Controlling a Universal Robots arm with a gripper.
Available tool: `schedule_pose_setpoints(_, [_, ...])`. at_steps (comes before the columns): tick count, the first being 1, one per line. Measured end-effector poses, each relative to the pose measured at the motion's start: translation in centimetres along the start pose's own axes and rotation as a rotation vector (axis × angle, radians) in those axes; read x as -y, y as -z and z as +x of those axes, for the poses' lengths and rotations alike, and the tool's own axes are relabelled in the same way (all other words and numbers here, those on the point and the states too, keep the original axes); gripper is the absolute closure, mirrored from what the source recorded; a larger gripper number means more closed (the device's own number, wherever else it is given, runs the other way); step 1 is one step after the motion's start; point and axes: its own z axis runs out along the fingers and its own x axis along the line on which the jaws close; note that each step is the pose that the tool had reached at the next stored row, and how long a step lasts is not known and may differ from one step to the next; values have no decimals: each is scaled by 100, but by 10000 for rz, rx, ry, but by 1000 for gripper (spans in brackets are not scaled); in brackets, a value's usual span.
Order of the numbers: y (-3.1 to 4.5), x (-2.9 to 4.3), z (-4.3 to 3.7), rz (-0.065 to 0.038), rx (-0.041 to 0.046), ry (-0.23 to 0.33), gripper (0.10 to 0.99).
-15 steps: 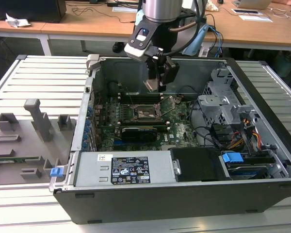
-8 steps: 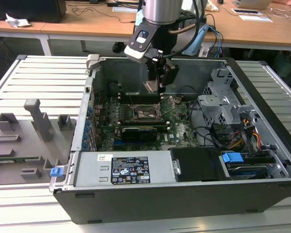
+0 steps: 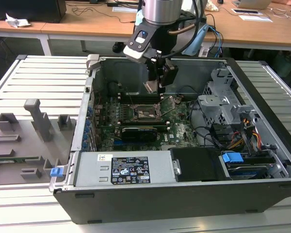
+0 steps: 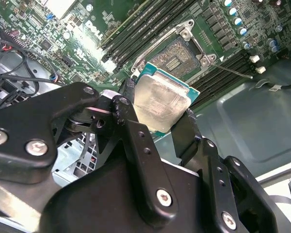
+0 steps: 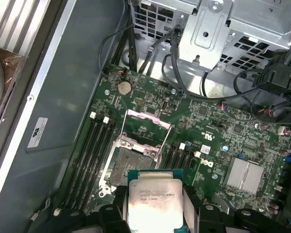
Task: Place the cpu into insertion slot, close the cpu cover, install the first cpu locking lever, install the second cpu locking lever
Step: 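Place the cpu into insertion slot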
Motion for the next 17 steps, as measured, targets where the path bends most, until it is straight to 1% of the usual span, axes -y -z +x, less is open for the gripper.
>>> schedule_pose_setpoints(5, [-18, 1, 0, 2, 69, -488, 545])
schedule_pose_setpoints(6, [-30, 2, 0, 0, 89, -724, 545])
schedule_pose_setpoints(8, [-49, 3, -1, -3, 110, -985, 545])
schedule_pose_setpoints(10, [-75, 6, -1, -7, 131, -1278, 545])
schedule_pose_setpoints(12, [-123, 9, -2, -11, 165, -1702, 545])
schedule_pose_setpoints(16, [-170, 12, -3, 0, 202, -2277, 545])
schedule_pose_setpoints(17, [-197, 14, -3, 5, 219, -2542, 545])
